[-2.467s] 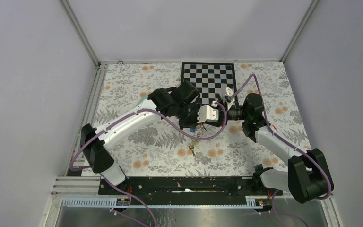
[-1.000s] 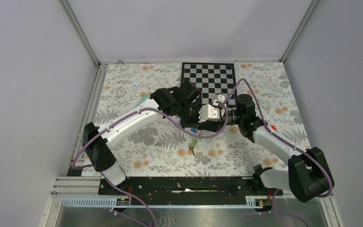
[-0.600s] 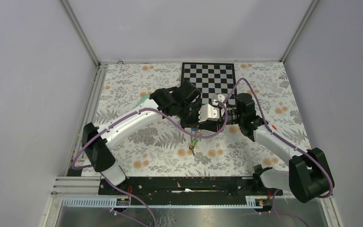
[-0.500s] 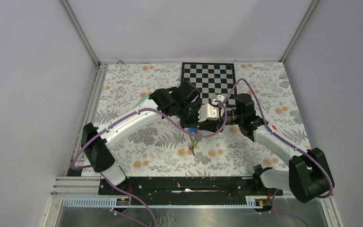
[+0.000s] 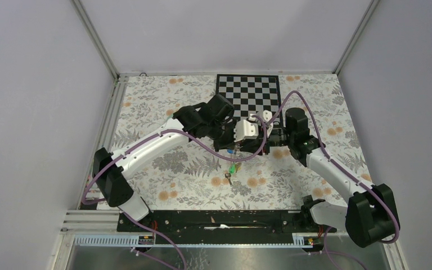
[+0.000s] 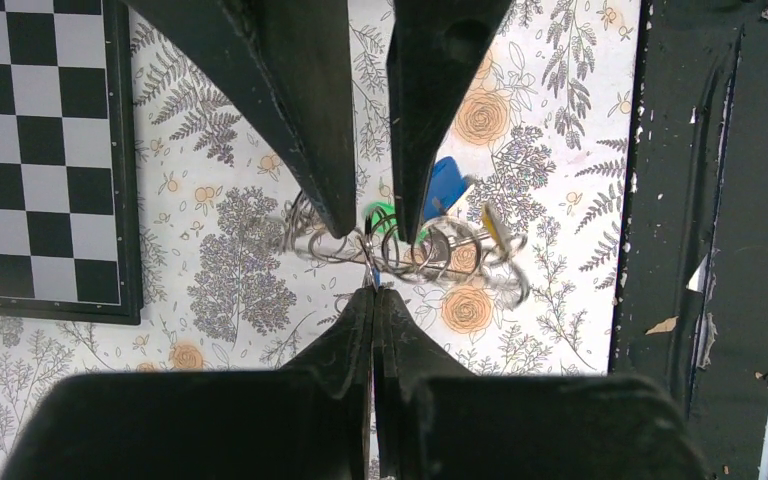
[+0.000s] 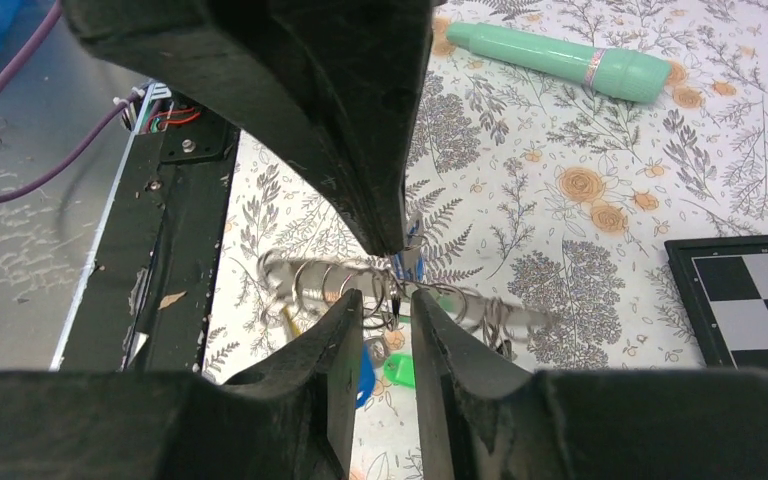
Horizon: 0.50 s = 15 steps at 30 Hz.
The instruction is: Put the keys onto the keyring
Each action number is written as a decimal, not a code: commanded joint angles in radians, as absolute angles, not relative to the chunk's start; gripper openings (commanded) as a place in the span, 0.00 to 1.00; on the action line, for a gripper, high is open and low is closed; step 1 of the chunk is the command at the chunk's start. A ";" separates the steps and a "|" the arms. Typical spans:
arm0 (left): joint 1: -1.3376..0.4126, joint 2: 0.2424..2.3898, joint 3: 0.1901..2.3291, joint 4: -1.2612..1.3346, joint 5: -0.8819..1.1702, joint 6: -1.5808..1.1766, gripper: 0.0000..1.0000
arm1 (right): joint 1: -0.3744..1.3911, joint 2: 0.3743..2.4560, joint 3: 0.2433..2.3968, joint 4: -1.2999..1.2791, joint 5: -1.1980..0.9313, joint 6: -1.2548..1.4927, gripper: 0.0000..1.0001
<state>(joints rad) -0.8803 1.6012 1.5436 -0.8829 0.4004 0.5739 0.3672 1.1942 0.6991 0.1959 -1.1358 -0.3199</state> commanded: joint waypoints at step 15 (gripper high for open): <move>-0.869 1.562 1.549 -0.790 0.407 0.529 0.00 | 0.360 1.175 0.747 0.068 -1.260 -0.438 0.21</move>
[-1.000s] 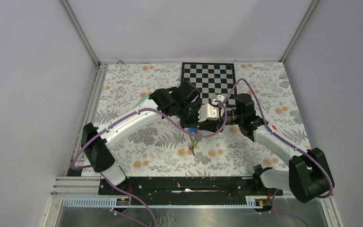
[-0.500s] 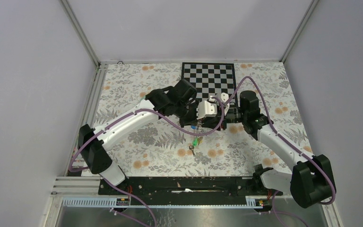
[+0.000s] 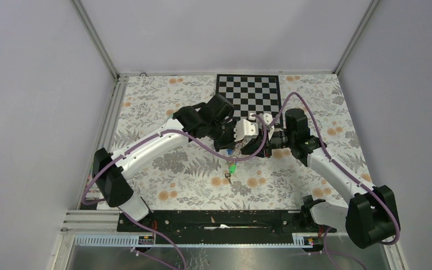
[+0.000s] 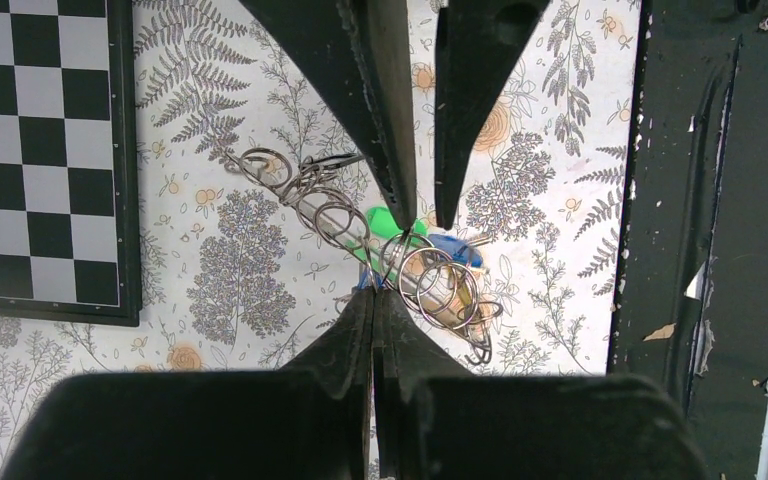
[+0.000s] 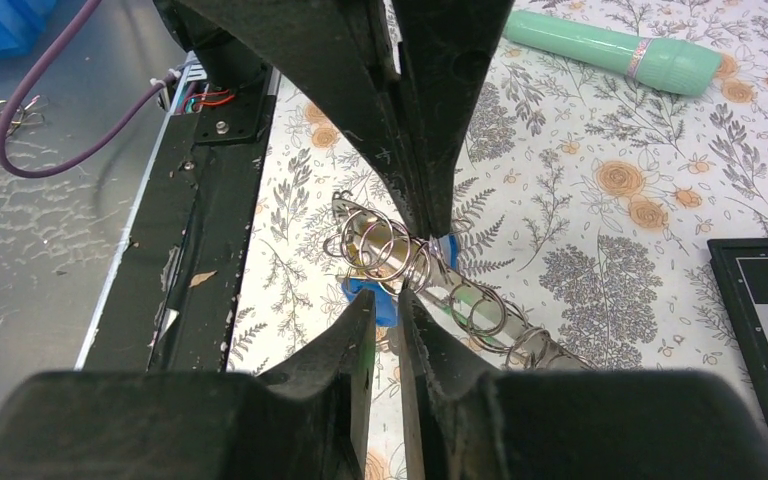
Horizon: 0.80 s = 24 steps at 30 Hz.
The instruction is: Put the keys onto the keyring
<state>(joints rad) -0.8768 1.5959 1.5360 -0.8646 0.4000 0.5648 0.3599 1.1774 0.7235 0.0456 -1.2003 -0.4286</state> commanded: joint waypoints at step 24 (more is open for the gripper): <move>-0.867 1.574 1.517 -0.770 0.432 0.549 0.00 | 0.364 1.142 0.766 0.084 -1.229 -0.406 0.20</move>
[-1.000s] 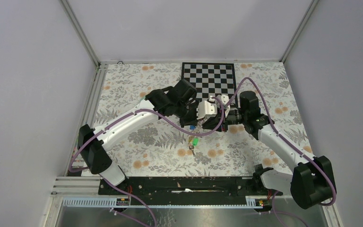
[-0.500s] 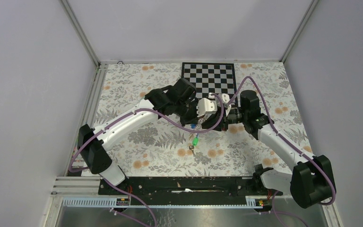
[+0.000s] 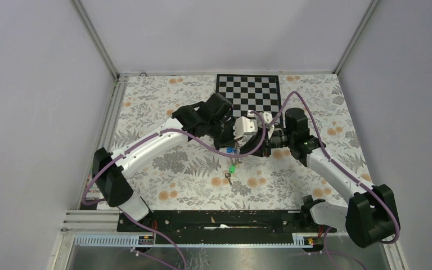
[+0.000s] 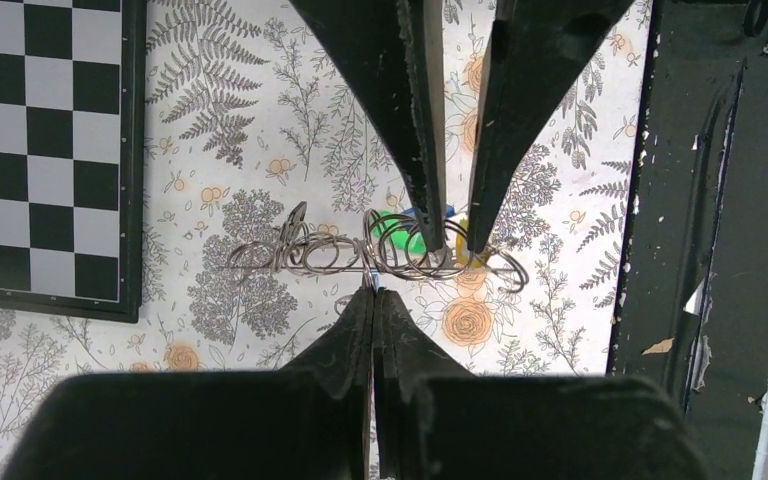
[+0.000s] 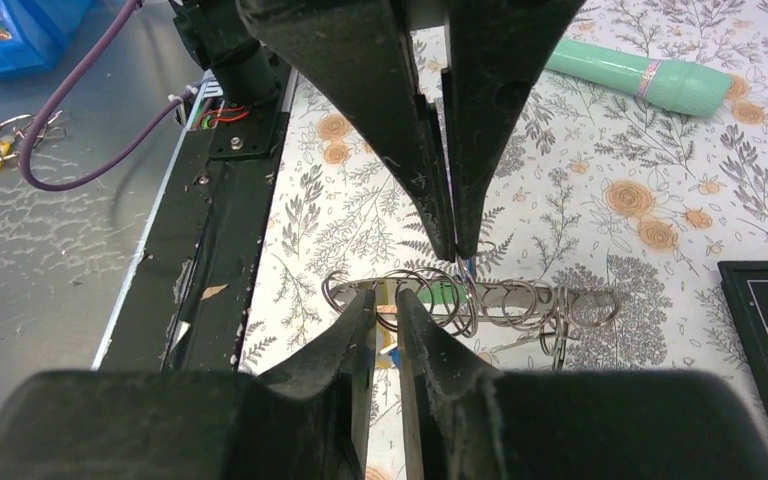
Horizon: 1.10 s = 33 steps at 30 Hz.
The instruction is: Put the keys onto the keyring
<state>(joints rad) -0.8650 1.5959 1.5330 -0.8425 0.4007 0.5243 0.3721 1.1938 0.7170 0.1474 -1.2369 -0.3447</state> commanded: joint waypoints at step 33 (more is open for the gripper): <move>-0.856 1.527 1.497 -0.751 0.517 0.574 0.00 | 0.334 1.206 0.695 0.206 -1.209 -0.341 0.19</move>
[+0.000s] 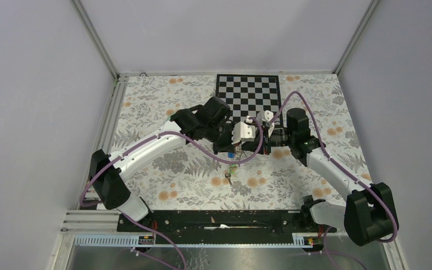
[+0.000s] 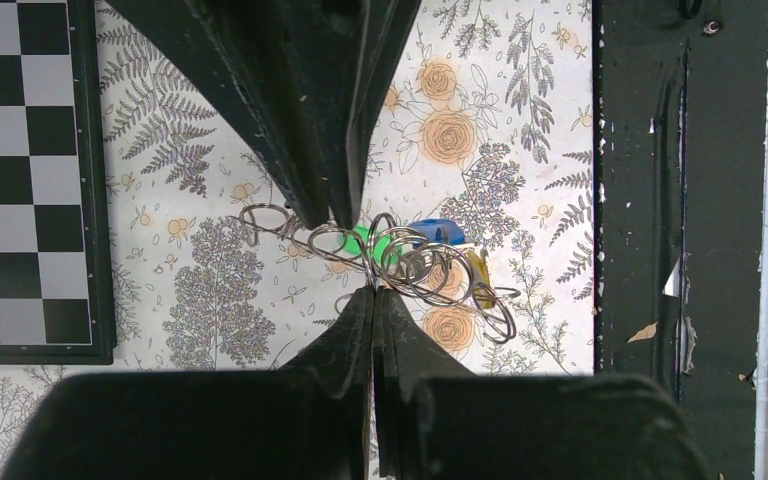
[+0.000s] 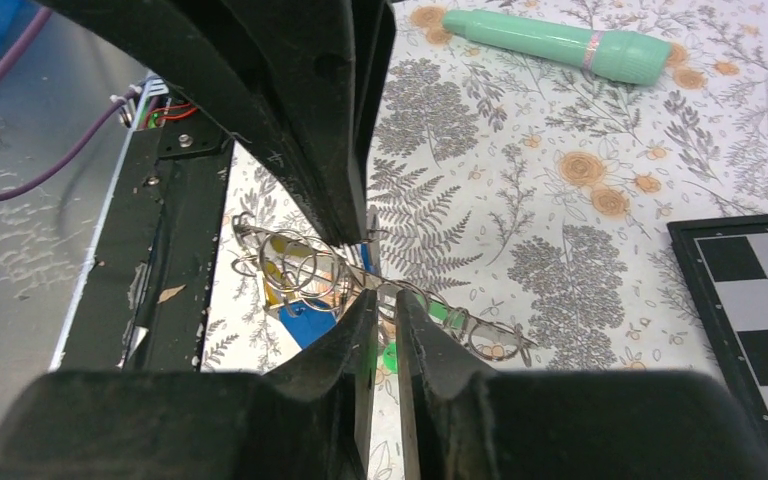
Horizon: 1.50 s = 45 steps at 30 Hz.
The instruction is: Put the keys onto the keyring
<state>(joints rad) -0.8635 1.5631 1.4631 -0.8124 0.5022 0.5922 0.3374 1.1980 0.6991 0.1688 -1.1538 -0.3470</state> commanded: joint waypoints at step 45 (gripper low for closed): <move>-0.848 1.578 1.510 -0.742 0.561 0.538 0.00 | 0.417 1.239 0.702 0.276 -1.192 -0.284 0.17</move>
